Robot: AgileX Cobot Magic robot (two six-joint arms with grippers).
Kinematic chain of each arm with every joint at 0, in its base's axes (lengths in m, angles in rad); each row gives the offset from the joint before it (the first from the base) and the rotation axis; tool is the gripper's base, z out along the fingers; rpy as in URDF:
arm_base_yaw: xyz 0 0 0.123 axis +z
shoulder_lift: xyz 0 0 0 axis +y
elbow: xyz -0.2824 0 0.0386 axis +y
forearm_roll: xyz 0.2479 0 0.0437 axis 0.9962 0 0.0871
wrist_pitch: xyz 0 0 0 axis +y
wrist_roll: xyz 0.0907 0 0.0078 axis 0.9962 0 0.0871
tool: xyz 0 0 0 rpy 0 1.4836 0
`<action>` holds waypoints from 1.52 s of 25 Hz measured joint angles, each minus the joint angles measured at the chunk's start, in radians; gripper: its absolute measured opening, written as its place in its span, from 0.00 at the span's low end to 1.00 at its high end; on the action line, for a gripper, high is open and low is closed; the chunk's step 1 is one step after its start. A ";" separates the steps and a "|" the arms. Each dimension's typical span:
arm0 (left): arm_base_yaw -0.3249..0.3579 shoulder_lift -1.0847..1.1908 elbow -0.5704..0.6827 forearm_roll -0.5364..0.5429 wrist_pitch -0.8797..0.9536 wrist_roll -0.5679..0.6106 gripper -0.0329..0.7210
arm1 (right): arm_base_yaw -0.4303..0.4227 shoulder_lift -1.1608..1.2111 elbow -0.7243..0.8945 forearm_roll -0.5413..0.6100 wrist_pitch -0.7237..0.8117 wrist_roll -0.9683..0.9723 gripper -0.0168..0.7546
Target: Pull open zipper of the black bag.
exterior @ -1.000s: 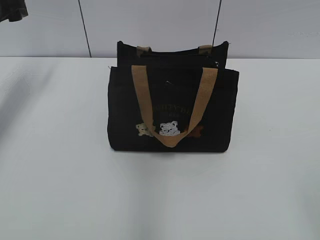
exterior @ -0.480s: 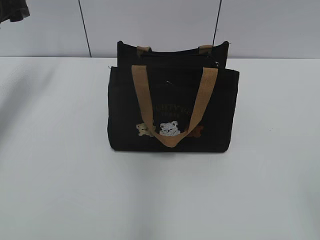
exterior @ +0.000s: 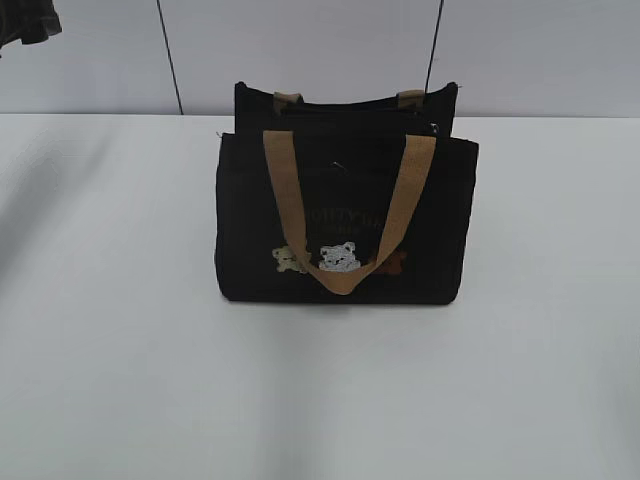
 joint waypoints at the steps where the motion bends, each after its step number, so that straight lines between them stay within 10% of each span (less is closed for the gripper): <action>1: 0.000 0.000 0.000 0.001 -0.001 0.000 0.79 | 0.000 0.000 0.000 0.000 0.000 0.000 0.73; 15: -0.041 -0.087 0.113 -0.050 0.121 0.086 0.79 | 0.000 0.000 0.000 0.000 0.000 0.000 0.73; 27: -0.259 -0.576 0.403 -1.105 0.605 1.121 0.79 | -0.001 0.000 0.000 0.000 0.000 0.000 0.73; 38: -0.275 -1.145 0.441 -1.486 1.080 1.551 0.79 | -0.002 0.000 0.000 0.000 0.000 0.000 0.73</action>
